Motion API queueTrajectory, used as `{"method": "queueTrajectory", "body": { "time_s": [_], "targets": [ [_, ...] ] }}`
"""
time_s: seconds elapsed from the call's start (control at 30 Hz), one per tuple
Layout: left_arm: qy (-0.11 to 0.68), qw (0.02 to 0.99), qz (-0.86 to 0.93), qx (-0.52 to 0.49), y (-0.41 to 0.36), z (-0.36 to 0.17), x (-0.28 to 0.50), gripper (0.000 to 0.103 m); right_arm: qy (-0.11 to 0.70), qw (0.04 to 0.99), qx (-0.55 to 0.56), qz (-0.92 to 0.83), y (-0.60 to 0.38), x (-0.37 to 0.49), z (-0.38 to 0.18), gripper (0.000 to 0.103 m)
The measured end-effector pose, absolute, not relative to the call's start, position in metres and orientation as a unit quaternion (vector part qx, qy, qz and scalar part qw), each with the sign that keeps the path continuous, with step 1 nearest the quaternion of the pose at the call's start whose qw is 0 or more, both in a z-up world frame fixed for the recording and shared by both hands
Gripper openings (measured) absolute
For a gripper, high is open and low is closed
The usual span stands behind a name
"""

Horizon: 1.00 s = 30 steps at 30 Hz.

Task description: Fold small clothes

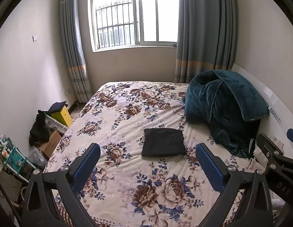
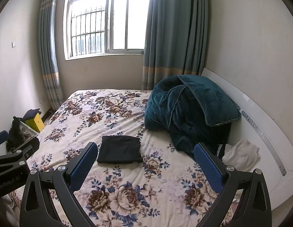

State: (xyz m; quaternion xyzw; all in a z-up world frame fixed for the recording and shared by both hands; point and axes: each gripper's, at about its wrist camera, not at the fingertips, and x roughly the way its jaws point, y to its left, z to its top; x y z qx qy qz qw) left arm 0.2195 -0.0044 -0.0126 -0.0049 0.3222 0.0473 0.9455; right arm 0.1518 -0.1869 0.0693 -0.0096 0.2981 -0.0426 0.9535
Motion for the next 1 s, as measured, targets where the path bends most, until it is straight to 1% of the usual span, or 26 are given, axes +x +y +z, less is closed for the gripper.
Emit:
{"method": "queueTrajectory", "body": {
  "time_s": [1.0],
  "targets": [
    [0.317, 0.946, 0.06, -0.005, -0.0026, -0.0128, 0.2117, 0.103, 0.297, 0.954, -0.009, -0.042, -0.1841, 0.1478, 0.0677, 0.103]
  ]
}}
